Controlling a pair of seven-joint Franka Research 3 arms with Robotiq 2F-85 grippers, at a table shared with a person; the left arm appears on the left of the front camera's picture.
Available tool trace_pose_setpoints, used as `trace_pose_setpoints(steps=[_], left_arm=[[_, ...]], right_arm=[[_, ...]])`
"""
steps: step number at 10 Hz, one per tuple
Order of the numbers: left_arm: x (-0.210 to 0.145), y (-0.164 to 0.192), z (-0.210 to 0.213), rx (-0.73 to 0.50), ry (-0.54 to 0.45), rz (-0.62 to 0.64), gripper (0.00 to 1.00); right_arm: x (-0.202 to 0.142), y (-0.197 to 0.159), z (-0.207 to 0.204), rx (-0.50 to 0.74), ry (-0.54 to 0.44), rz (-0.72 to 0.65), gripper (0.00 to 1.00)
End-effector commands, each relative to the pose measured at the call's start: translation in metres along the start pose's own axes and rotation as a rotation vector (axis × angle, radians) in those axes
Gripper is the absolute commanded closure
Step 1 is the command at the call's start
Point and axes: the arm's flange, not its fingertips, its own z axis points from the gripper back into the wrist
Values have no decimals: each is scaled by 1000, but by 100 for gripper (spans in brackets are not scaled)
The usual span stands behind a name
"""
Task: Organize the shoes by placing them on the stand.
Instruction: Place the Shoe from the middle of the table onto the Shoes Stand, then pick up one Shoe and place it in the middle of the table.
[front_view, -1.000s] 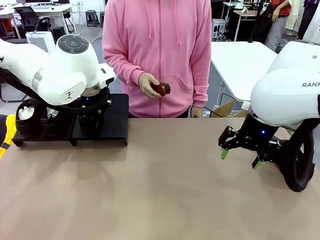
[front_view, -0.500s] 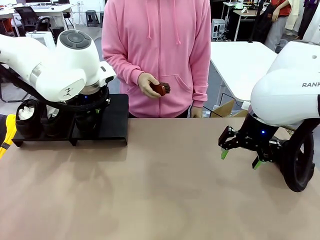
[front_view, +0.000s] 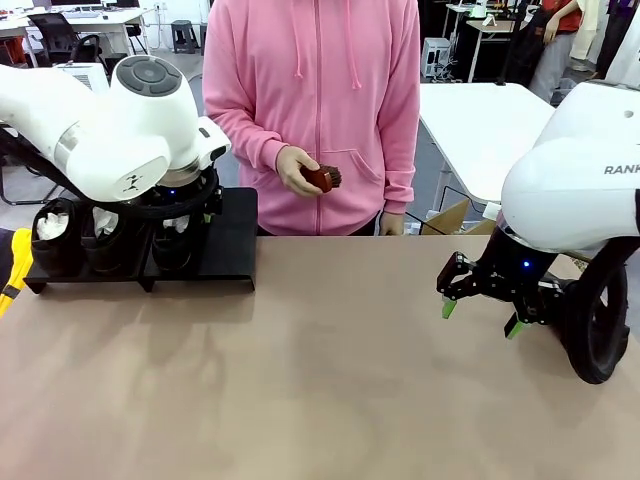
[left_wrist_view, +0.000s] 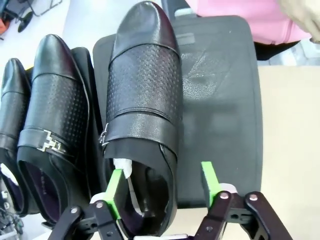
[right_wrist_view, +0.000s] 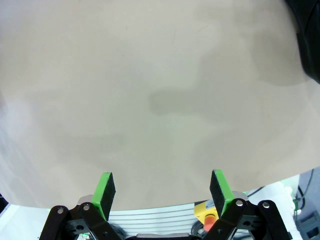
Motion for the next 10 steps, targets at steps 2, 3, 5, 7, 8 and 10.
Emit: trace_pose_setpoints(steps=[2,3,5,7,8,10], left_arm=[[1,1,-10,3,14,-30,10],[1,1,-10,3,14,-30,10],[1,1,-10,3,14,-30,10],[1,1,-10,3,14,-30,10],[1,1,-10,3,14,-30,10],[1,1,-10,3,14,-30,10]], right_arm=[[0,1,0,3,1,12,0],[0,1,0,3,1,12,0],[0,1,0,3,1,12,0],[0,1,0,3,1,12,0],[0,1,0,3,1,12,0],[0,1,0,3,1,12,0]])
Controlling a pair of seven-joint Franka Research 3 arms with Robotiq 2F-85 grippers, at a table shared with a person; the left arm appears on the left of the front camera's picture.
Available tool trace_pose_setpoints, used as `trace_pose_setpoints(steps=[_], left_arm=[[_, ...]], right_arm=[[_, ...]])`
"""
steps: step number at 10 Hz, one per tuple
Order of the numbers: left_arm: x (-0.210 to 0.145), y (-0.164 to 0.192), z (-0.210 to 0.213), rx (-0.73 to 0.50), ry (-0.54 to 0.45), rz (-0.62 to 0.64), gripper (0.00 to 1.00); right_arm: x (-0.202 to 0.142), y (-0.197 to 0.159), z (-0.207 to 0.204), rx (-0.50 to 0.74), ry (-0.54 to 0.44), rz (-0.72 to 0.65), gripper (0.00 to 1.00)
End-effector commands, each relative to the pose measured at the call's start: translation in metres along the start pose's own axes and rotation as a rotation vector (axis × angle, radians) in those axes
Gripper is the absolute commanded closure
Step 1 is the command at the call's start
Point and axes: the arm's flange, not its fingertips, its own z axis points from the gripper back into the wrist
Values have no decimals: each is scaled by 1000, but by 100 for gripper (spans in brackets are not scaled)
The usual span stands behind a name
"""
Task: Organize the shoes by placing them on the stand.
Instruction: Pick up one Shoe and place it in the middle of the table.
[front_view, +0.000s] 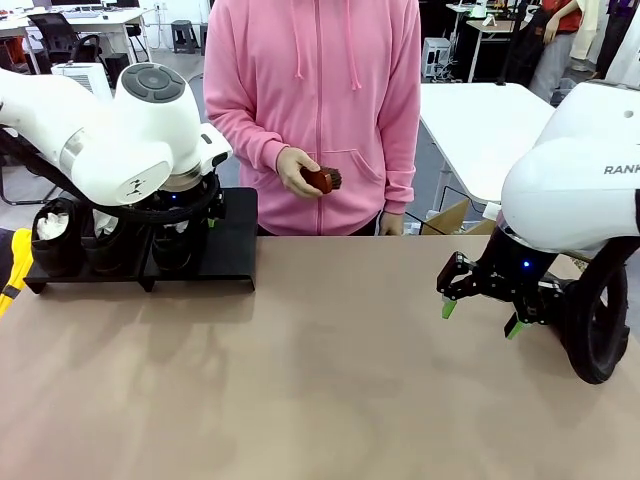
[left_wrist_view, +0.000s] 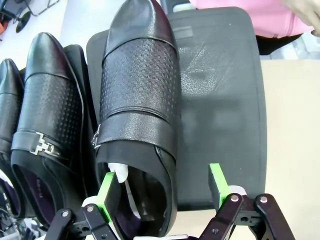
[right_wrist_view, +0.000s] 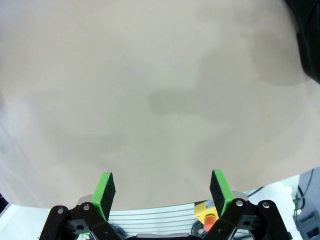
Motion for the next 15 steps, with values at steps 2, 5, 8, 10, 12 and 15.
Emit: trace_pose_setpoints(steps=[2,5,8,10,12,15], left_arm=[[-13,-11,38,-18,-75,-7,10],[-28,-26,121,-120,-187,74,10],[-56,-23,163,-230,42,129,10],[-72,-19,171,-320,152,102,10],[-85,-16,167,-404,238,71,10],[-91,-9,144,-426,295,97,10]], right_arm=[[0,1,0,3,1,12,0],[0,1,0,3,1,12,0],[0,1,0,3,1,12,0],[0,1,0,3,1,12,0],[0,1,0,3,1,12,0],[36,-29,15,-58,-89,30,0]])
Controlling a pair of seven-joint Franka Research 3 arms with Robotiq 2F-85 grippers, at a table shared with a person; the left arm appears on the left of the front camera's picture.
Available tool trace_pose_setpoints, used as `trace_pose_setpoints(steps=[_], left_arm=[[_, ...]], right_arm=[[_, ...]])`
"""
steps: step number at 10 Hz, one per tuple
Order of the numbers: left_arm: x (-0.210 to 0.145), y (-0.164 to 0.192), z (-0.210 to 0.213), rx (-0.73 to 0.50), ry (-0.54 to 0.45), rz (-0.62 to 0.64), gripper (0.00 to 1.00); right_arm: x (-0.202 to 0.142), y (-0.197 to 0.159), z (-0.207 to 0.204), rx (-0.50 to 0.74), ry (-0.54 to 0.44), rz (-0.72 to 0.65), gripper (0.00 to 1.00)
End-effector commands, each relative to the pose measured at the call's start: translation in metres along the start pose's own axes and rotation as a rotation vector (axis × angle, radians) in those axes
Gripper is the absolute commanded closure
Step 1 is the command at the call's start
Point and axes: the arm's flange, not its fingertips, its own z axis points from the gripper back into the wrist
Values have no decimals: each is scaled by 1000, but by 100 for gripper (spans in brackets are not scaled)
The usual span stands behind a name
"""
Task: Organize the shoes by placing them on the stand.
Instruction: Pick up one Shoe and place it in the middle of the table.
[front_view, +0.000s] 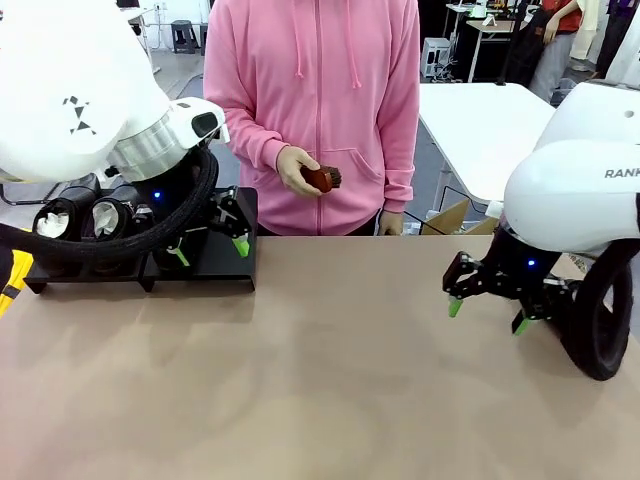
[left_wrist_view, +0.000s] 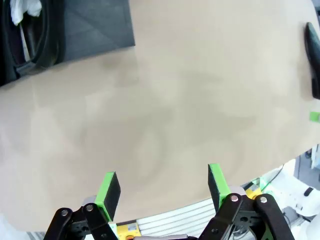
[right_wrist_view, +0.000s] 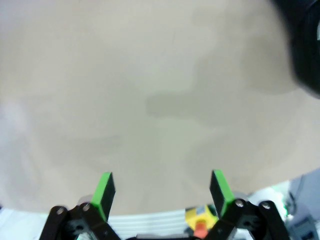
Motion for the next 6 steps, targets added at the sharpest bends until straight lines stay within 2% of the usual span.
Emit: trace_pose_setpoints(steps=[1,3,4,6], left_arm=[[-1,-9,5,-3,-12,-15,10],[-1,-9,5,-3,-12,-15,10],[-1,-9,5,-3,-12,-15,10],[-1,-9,5,-3,-12,-15,10]], right_arm=[[44,-44,19,-41,-83,35,0],[65,-86,26,-14,-107,192,0],[77,-100,23,-49,-149,271,0],[93,-116,3,-162,-148,344,0]])
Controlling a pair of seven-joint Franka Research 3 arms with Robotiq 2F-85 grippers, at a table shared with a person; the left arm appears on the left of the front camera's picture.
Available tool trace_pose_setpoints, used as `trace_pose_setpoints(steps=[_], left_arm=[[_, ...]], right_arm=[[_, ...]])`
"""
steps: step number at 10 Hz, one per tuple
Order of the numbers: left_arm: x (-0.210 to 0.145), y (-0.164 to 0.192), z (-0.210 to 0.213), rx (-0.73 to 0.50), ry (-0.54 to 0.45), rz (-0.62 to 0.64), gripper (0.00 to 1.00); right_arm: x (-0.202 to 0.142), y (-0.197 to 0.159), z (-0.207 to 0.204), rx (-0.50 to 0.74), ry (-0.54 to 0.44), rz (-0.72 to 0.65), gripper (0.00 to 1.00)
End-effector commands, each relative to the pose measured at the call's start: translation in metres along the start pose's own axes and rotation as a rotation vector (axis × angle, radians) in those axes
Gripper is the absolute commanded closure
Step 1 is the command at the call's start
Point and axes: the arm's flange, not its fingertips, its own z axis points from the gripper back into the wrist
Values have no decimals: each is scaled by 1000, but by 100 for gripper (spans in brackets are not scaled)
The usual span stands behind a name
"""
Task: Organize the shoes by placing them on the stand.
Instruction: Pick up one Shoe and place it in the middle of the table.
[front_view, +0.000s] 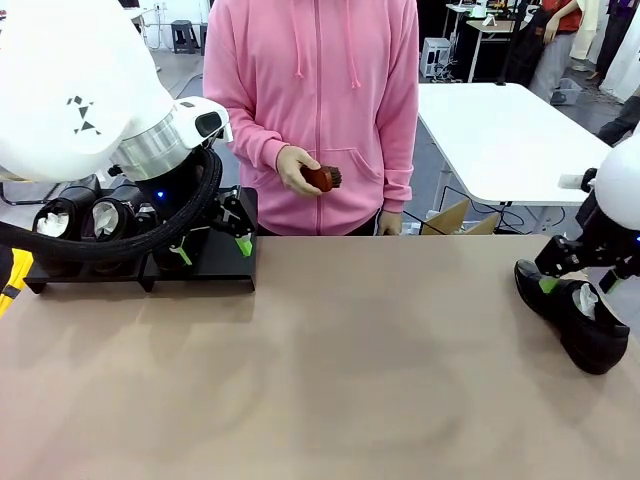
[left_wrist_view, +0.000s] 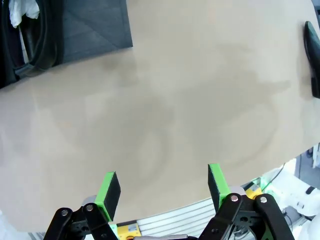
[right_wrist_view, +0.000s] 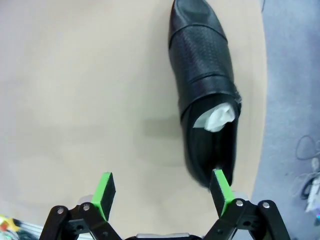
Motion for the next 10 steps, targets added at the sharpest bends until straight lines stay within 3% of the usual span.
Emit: trace_pose_setpoints(steps=[1,3,10], left_arm=[[1,2,1,-4,-2,5,10],[1,2,1,-4,-2,5,10],[1,2,1,-4,-2,5,10]], right_arm=[[10,-6,-28,-87,8,85,0],[14,-14,-48,-128,35,118,0],[22,-13,-87,11,67,139,0]])
